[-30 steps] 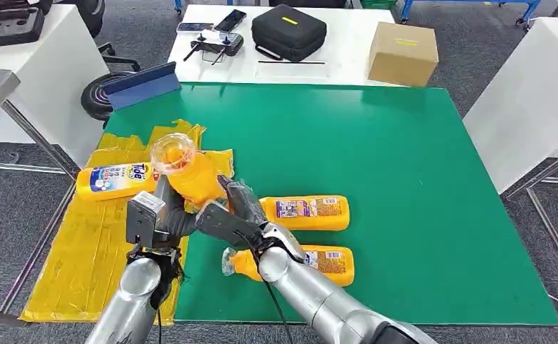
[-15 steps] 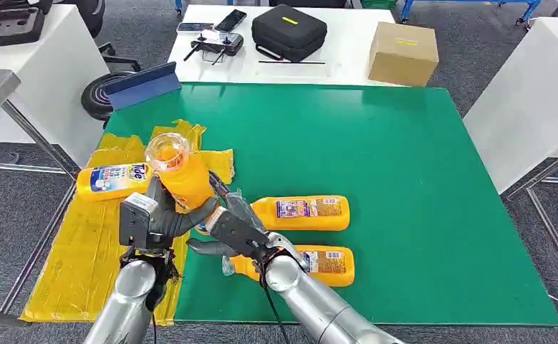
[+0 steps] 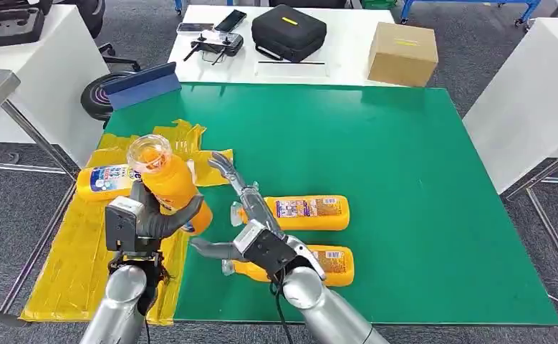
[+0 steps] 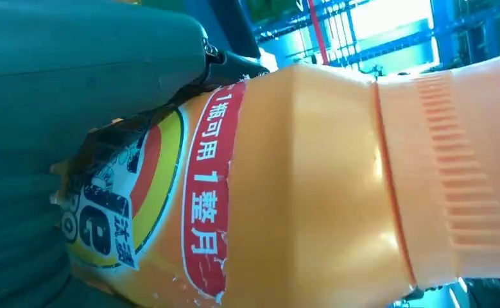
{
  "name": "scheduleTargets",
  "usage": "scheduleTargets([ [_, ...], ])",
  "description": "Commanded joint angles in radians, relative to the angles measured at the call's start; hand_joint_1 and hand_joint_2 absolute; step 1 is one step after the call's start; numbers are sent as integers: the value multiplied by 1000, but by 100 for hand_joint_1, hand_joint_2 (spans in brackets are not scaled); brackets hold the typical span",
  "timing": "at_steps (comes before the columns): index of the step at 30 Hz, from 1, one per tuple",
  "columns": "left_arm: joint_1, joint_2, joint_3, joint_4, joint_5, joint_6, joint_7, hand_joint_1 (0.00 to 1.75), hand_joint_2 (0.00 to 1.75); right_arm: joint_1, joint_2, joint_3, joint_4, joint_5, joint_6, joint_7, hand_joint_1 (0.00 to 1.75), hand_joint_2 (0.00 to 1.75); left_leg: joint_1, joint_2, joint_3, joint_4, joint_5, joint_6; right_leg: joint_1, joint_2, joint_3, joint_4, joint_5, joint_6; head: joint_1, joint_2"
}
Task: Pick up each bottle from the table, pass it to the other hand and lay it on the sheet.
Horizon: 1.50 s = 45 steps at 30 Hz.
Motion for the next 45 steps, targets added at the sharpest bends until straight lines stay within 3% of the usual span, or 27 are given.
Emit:
scheduleTargets([
  [1,27,49,77,-24,-75,96,-12,175,175,86,-145,-18,-229,173,-169,23,0,175,2,-1,4,0,-2,-4,2,-1,6,-2,-2,-3,0,0],
  [2,27,50,86,-15,-130,144,-12,175,175,95,-160,-24,-252,264,-235,28,0,175,2,-1,5,-1,-2,-4,2,-2,6,-2,-2,-3,0,0],
  [4,20,47,91,2,-183,186,-6,175,175,109,-174,-29,-283,307,-267,36,0,175,2,-2,6,0,-3,-5,2,-2,8,-2,-3,-3,0,0],
  [7,2,47,103,64,-466,346,64,175,175,130,-207,-33,-329,453,-349,69,0,175,2,-3,5,1,-3,-5,2,-4,7,-1,-3,-3,1,0],
  [13,-41,45,126,200,-900,507,167,175,175,160,-257,-59,-391,679,-398,168,0,175,2,-3,5,0,-2,-5,2,-3,5,-2,-2,-3,0,0],
  [16,-66,45,145,267,-1034,517,194,175,175,166,-311,-75,-379,776,-415,214,0,175,2,-3,6,-1,-2,-5,2,-4,7,-2,-3,-4,0,0],
  [28,-152,58,138,449,-1311,517,286,175,175,153,-385,-97,-402,868,-411,300,0,175,1,-2,5,0,-3,-6,2,-3,6,-1,-3,-4,0,0],
  [32,-185,104,63,545,-1382,517,431,175,175,180,-403,-121,-427,929,-411,345,0,175,1,-1,4,0,-2,-4,1,-1,4,-1,-1,-3,0,0],
  [35,-191,109,49,562,-1382,517,454,175,175,184,-407,-126,-433,935,-416,349,0,175,1,-2,4,0,-2,-4,1,-2,4,-1,-2,-2,0,0],
  [37,-220,161,-50,608,-1382,517,585,175,175,191,-419,-141,-451,959,-411,367,0,175,0,-1,2,0,-1,-3,1,-1,2,-1,-1,-2,0,0],
  [43,-265,198,-107,696,-1382,516,737,175,175,195,-431,-162,-456,987,-381,396,0,175,3,-1,9,2,-5,-8,3,-1,9,0,-5,-6,0,0],
  [45,-259,190,-68,702,-1382,517,722,175,175,189,-436,-165,-443,985,-380,397,0,175,2,-1,5,1,-3,-6,2,-2,6,-1,-3,-4,0,0],
])
